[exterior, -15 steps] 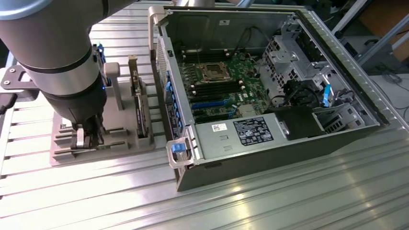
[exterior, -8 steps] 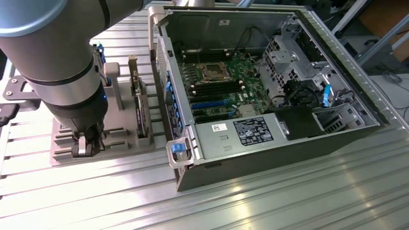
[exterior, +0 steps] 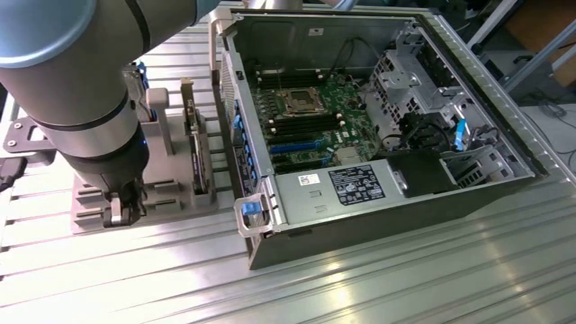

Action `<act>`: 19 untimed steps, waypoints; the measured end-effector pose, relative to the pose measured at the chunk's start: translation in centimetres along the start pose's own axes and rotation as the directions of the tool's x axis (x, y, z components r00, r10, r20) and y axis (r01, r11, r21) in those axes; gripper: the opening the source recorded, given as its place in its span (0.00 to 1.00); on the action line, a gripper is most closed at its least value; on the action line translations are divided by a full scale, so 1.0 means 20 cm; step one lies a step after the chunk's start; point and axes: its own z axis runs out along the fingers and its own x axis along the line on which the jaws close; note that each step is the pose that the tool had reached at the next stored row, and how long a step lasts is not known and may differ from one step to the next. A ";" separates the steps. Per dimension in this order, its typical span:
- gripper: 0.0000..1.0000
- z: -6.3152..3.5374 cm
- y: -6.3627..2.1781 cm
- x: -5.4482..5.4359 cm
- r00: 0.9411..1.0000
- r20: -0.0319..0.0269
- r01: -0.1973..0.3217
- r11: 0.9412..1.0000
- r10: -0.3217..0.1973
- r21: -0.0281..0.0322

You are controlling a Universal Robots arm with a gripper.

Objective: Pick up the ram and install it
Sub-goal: 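Pick up the ram and move it above insertion slot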

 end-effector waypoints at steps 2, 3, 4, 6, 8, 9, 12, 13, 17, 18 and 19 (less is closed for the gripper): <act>0.30 0.011 0.016 -0.02 1.000 0.000 0.009 1.000 -0.009 0.000; 0.30 0.015 0.024 -0.02 1.000 0.000 0.011 1.000 -0.011 0.001; 0.30 0.019 0.030 -0.02 1.000 0.000 0.014 1.000 -0.014 0.001; 0.30 0.034 0.041 -0.02 1.000 0.000 0.027 1.000 -0.027 0.001; 0.30 0.051 0.047 -0.02 0.999 0.000 0.037 0.999 -0.037 0.001; 0.30 0.066 0.051 -0.02 0.999 0.000 0.040 0.999 -0.040 0.001; 0.30 0.074 0.052 -0.02 0.999 0.000 0.041 0.999 -0.041 0.001; 0.30 0.075 0.051 -0.02 0.999 0.000 0.041 0.999 -0.041 0.001; 0.12 0.075 0.051 -0.02 0.999 0.000 0.041 0.999 -0.041 0.001; 0.12 0.075 0.052 -0.02 0.999 0.000 0.041 0.999 -0.041 0.001; 0.12 0.075 0.051 -0.02 0.999 0.000 0.041 0.999 -0.041 0.001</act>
